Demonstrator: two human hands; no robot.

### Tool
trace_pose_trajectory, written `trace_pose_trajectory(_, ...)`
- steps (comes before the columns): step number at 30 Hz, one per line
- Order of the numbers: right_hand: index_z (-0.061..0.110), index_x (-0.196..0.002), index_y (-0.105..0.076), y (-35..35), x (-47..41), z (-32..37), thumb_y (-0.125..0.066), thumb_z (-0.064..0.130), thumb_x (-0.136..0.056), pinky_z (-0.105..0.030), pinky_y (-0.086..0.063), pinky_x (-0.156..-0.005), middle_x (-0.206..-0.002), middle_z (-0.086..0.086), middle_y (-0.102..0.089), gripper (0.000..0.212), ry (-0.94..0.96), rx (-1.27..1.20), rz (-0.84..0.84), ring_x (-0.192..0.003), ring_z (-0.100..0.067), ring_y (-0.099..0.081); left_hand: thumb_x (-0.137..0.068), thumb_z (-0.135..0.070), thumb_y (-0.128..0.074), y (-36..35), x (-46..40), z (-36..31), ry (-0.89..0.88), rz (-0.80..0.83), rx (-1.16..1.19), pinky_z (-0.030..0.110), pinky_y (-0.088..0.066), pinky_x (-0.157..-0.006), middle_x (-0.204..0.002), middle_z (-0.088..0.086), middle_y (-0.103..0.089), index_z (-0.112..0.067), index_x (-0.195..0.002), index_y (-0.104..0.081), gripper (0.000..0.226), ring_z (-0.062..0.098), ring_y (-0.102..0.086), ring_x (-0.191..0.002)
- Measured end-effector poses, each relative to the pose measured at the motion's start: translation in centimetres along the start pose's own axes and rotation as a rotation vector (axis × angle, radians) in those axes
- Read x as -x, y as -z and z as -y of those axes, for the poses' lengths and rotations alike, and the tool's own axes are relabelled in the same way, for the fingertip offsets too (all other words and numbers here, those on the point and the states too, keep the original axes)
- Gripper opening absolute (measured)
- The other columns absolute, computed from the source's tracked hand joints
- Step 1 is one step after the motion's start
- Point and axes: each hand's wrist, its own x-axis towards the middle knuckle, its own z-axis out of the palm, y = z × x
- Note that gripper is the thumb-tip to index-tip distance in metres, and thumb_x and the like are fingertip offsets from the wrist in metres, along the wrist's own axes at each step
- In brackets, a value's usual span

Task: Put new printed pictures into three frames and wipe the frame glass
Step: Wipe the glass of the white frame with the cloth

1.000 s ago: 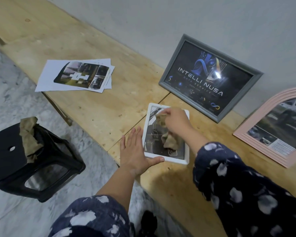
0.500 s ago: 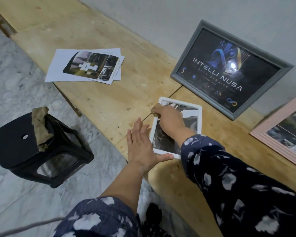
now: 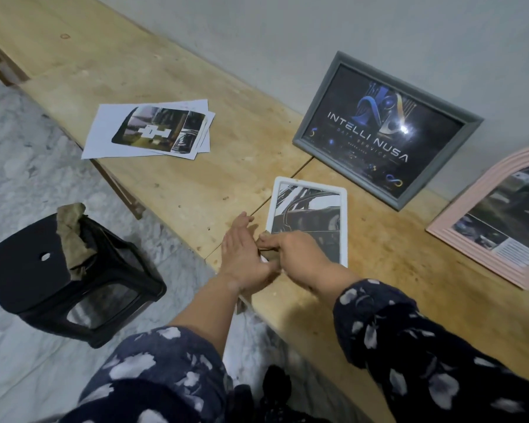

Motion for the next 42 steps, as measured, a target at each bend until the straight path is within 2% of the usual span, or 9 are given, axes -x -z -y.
trace_pose_trajectory(4, 0.022, -0.119, -0.066, -1.2, 0.4, -0.5, -0.048, 0.0, -0.093, -0.042, -0.05, -0.096, -0.121, -0.008, -0.067, 0.04, 0.001, -0.04, -0.052, -0.11, -0.022, -0.064, -0.08, -0.022, -0.052, 2.6, -2.2, 0.2, 0.14, -0.024, 0.187, 0.04, -0.035, -0.107, -0.127, -0.006, -0.058, -0.025, -0.131, -0.045, 0.052, 0.017, -0.051, -0.122)
trace_pose_trajectory(7, 0.019, -0.12, -0.067, -1.7, 0.6, -0.6, -0.049, -0.004, -0.09, -0.036, -0.051, -0.096, -0.12, -0.004, -0.068, 0.043, 0.013, -0.043, -0.083, -0.109, -0.017, -0.064, -0.094, -0.022, -0.044, 3.0, -4.2, -1.3, 0.141, 0.009, 0.137, 0.035, -0.044, -0.098, -0.115, 0.001, -0.067, -0.024, -0.126, -0.057, 0.034, 0.021, -0.059, -0.112)
trace_pose_trajectory(10, 0.024, -0.119, -0.067, -1.3, 0.8, -0.4, -0.049, -0.001, -0.087, -0.038, -0.051, -0.089, -0.116, -0.003, -0.07, 0.045, 0.066, 0.096, -0.102, -0.104, -0.025, -0.064, -0.09, -0.029, -0.059, 2.6, -6.0, -3.0, 0.149, 0.097, 0.043, 0.031, -0.049, -0.09, -0.112, 0.006, -0.069, -0.021, -0.123, -0.061, 0.034, 0.024, -0.065, -0.1)
trace_pose_trajectory(13, 0.023, -0.124, -0.064, -1.6, 1.1, -0.1, -0.049, -0.001, -0.087, -0.034, -0.048, -0.093, -0.123, -0.001, -0.066, 0.046, 0.069, 0.137, -0.099, -0.11, -0.024, -0.061, -0.078, -0.015, -0.065, 2.4, -6.8, -3.3, 0.187, 0.113, -0.021, 0.036, -0.055, -0.083, -0.103, 0.005, -0.071, -0.03, -0.104, -0.06, 0.03, 0.026, -0.068, -0.087)
trace_pose_trajectory(19, 0.013, -0.123, -0.065, -3.7, 3.6, -0.7, -0.044, -0.009, -0.081, -0.016, -0.025, -0.112, -0.135, -0.001, -0.057, 0.052, 0.094, 0.083, -0.063, -0.13, -0.014, -0.047, -0.083, -0.018, -0.062, 1.6, -6.0, -3.9, 0.169, 0.021, -0.202, 0.027, -0.045, -0.076, -0.11, 0.001, -0.068, -0.032, -0.115, -0.063, 0.035, 0.026, -0.062, -0.102)
trace_pose_trajectory(26, 0.015, -0.114, -0.071, -2.5, 5.8, -2.3, -0.044, -0.013, -0.078, -0.025, -0.039, -0.107, -0.129, 0.001, -0.062, 0.053, 0.085, 0.145, -0.171, -0.124, -0.016, -0.053, -0.082, -0.014, -0.06, 0.9, -5.1, -5.0, 0.144, -0.027, -0.311, 0.029, -0.041, -0.07, -0.107, 0.005, -0.064, -0.022, -0.105, -0.066, 0.025, 0.032, -0.061, -0.1)
trace_pose_trajectory(30, 0.01, -0.089, -0.074, -0.6, 8.8, -5.0, -0.047, -0.015, -0.063, -0.038, -0.056, -0.08, -0.104, -0.004, -0.073, 0.045, 0.077, 0.189, -0.264, -0.1, -0.028, -0.065, -0.085, -0.016, -0.06, 0.6, -4.9, -4.9, 0.112, -0.026, -0.338, 0.03, -0.04, -0.07, -0.112, 0.005, -0.06, -0.021, -0.11, -0.064, 0.025, 0.032, -0.06, -0.101)
trace_pose_trajectory(36, 0.009, -0.072, -0.073, 0.5, 10.1, -7.3, -0.068, -0.02, -0.053, -0.033, -0.058, -0.059, -0.083, -0.003, -0.073, 0.035, 0.069, 0.285, -0.353, -0.078, -0.025, -0.068, -0.085, -0.018, -0.06, 0.5, -4.8, -4.9, 0.108, -0.032, -0.339, 0.032, -0.042, -0.068, -0.109, 0.005, -0.058, -0.02, -0.103, -0.062, 0.018, 0.033, -0.06, -0.096)
trace_pose_trajectory(42, 0.017, -0.074, -0.069, 0.2, 10.9, -8.9, -0.062, -0.017, -0.064, -0.029, -0.055, -0.071, -0.088, 0.003, -0.069, 0.037, -0.057, 0.281, -0.373, -0.09, -0.022, -0.062, -0.086, -0.019, -0.06, 0.3, -4.5, -5.0, 0.116, -0.031, -0.343, 0.032, -0.042, -0.072, -0.116, 0.004, -0.056, -0.02, -0.113, -0.059, 0.027, 0.033, -0.059, -0.102)
